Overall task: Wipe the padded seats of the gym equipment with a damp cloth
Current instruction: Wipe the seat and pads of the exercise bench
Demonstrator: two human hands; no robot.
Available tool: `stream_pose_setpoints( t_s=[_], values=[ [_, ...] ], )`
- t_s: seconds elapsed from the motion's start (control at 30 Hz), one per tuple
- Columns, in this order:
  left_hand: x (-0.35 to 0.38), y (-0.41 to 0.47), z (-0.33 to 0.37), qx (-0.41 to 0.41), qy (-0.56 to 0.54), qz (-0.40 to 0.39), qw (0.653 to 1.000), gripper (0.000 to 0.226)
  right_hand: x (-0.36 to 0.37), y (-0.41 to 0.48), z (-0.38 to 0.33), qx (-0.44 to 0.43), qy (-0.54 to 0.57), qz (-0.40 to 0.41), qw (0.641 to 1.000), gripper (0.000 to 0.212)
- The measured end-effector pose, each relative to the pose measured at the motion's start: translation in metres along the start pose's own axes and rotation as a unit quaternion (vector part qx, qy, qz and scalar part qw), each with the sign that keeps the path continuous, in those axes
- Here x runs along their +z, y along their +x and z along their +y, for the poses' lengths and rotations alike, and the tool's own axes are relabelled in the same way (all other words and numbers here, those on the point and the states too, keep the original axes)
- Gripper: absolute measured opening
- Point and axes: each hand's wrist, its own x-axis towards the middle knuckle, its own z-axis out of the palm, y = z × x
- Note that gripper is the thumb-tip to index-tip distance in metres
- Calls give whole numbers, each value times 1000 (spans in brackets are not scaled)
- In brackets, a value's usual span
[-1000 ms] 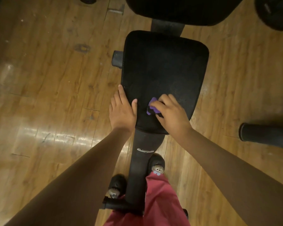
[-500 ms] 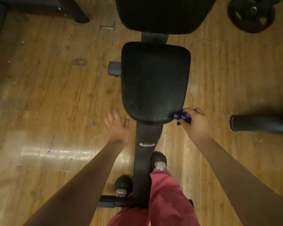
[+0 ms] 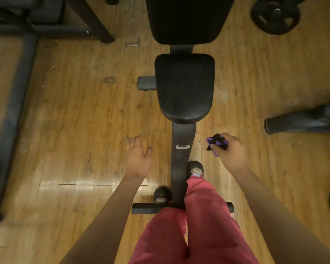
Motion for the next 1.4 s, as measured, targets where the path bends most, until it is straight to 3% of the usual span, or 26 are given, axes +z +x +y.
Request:
stream_pose_setpoints(
  t_s=[0.17, 0.4, 0.67, 1.0, 1.13, 1.27, 1.4],
  values=[
    [-5, -17, 9, -7, -15, -20, 1000, 49, 29, -11, -40, -34, 23, -69, 997, 19],
    [-9, -6, 16, -49, -41, -1, 998, 42, 46, 18, -78, -83, 4, -97, 992, 24],
    [32, 48, 22, -133, -83, 66, 985, 37, 77, 143, -95, -162, -59, -143, 975, 29],
    [77, 87, 11, -242, -105, 79, 961, 33, 134, 300, -144, -278, -141, -154, 938, 38],
    [91, 81, 1, -270, -116, 67, 954, 31, 158, 287, -146, -343, -211, -184, 897, 40],
    [103, 58, -10, -286, -122, 49, 949, 28, 159, 242, -119, -427, -282, -284, 811, 37],
    [115, 30, -20, -290, -149, 48, 944, 24, 143, 207, -80, -525, -338, -289, 726, 33]
  ],
)
